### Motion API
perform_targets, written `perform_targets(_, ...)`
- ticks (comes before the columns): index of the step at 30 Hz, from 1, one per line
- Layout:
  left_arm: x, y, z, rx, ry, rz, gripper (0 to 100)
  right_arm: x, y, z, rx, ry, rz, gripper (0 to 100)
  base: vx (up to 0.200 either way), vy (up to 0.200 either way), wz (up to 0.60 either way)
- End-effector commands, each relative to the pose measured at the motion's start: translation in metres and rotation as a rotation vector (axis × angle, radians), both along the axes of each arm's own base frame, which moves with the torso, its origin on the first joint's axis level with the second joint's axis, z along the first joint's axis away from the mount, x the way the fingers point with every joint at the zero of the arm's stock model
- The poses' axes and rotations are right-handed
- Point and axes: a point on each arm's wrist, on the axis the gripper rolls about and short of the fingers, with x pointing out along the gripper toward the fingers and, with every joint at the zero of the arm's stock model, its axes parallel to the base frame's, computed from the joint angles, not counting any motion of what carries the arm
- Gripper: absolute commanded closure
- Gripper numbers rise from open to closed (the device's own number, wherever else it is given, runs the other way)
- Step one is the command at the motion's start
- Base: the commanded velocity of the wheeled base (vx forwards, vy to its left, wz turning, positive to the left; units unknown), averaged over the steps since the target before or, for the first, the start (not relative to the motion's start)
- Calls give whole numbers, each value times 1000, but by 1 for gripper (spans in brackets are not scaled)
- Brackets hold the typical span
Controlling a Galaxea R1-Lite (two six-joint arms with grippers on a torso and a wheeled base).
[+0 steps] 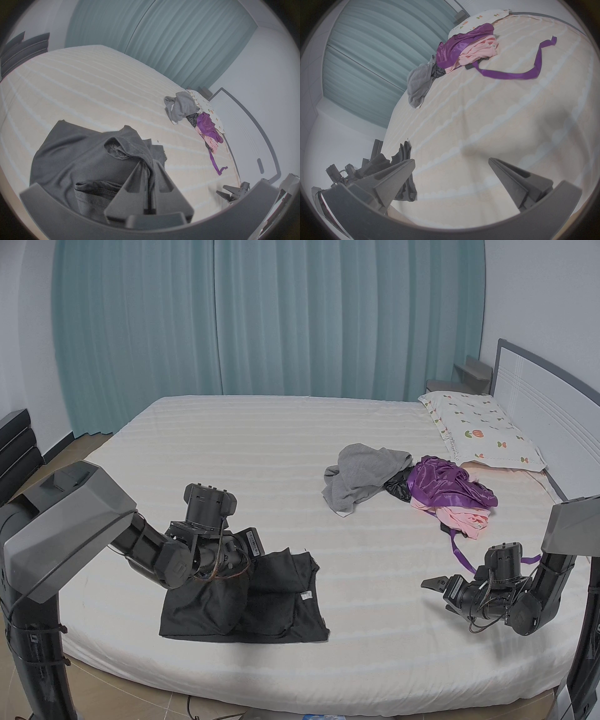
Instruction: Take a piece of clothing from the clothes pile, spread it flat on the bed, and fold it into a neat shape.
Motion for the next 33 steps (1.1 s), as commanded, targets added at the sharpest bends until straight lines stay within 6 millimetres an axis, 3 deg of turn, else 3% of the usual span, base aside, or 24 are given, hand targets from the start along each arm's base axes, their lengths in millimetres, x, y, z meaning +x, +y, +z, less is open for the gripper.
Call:
perform_targets(1,9,-15,-18,31,6,6,100,0,0,-1,0,2,2,0,0,0,0)
perform_targets(10,12,-28,-36,70,17,20,100,-1,0,-1,-1,4,2,0,0,0,0)
perform_targets(11,12,-30,-37,71,17,18,0,-1,0,-1,-1,4,2,0,0,0,0)
perform_targets(19,7,-36,-32,48,10,90,0,-2,1,-1,-2,10,3,0,0,0,0)
perform_targets(24,0,-27,-21,13,9,163,0,-3,0,-2,-3,12,4,0,0,0,0)
perform_targets(30,-24,10,-7,-35,30,257,0,-3,1,-2,-1,15,6,0,0,0,0)
perform_targets(33,-38,27,-10,-110,30,298,0,-3,1,-3,-3,19,7,0,0,0,0)
